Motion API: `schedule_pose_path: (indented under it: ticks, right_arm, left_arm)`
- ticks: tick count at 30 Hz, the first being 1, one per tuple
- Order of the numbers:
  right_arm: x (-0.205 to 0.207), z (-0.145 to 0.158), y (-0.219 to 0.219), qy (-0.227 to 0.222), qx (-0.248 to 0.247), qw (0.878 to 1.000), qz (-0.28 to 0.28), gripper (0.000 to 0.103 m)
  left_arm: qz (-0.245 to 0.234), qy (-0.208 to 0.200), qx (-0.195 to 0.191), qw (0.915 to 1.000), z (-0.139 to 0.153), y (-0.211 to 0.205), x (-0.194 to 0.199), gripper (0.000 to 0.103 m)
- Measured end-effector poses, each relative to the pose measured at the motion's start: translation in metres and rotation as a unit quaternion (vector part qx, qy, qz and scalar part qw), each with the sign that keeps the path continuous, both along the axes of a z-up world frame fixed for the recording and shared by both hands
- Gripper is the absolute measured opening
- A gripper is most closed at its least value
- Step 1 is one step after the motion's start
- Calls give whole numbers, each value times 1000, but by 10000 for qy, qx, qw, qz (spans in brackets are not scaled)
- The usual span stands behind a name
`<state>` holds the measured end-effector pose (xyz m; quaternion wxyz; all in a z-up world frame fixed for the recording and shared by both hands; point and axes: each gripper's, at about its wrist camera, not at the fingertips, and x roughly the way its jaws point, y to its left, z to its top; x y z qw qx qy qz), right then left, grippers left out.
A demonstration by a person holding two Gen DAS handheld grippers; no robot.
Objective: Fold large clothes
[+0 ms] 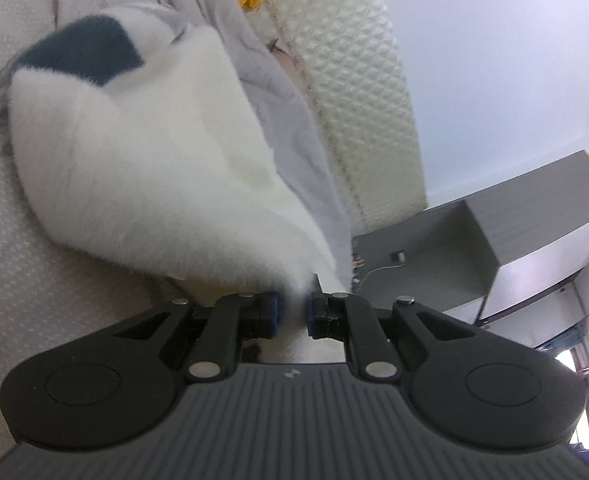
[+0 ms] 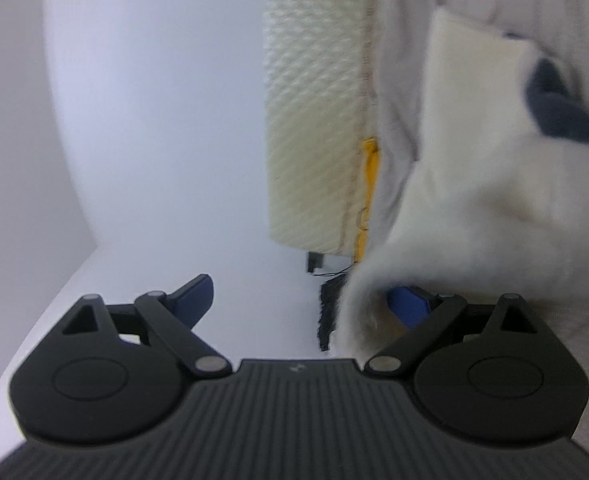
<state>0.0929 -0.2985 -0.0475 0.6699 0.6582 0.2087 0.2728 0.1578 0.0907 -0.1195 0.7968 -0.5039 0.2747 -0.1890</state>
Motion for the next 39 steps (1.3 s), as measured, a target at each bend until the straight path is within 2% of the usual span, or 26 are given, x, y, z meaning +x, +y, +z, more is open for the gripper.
schedule_pose_path:
  ticks: [5,9,16,17,19,21,22,24,27,29,35,38,39]
  right_arm:
    - [-1,-10,2,446,-250,9986,129,96]
    - [5,-14,15,774,-642,9945,290,96]
    - [2,-25,37,1292,-1667,9759,554,95]
    - [4,-26,40,1344,-1818,9724,585,95]
    - [5,-30,47,1452,-2071,9653,644,84]
    - [6,-33,51,1560,-2237,9597,685,79]
    - [5,-33,50,1584,-2280,9584,662,77]
    - [6,-30,49,1599,-2372,9563,598,74]
    - [10,-28,49,1559,-2416,9560,584,62]
    - [11,-27,50,1554,-2400,9565,580,60]
    - [16,-31,61,1464,-2391,9554,933,60]
    - [21,-30,67,1428,-2571,9512,931,59]
    - [23,-29,66,1372,-2587,9515,945,47]
  left_arm:
    - [16,283,36,9996,-10,0,6,14]
    - [21,431,143,9990,-14,-2,10,15]
    - [21,681,465,9966,-19,-8,17,20]
    - [35,715,528,9960,-19,-9,18,22]
    - [92,775,669,9947,-20,-10,20,31]
    - [163,857,783,9931,-21,-8,20,50]
    - [213,912,830,9921,-22,-7,21,53]
    - [298,998,644,9925,-26,-2,20,64]
    - [518,1101,-15,9926,-37,12,22,64]
    - [622,1119,-320,9913,-43,18,23,64]
    - [731,943,-442,9919,-41,23,16,65]
    - [769,1047,-474,9904,-46,25,12,68]
    - [760,1099,-486,9898,-47,24,13,70]
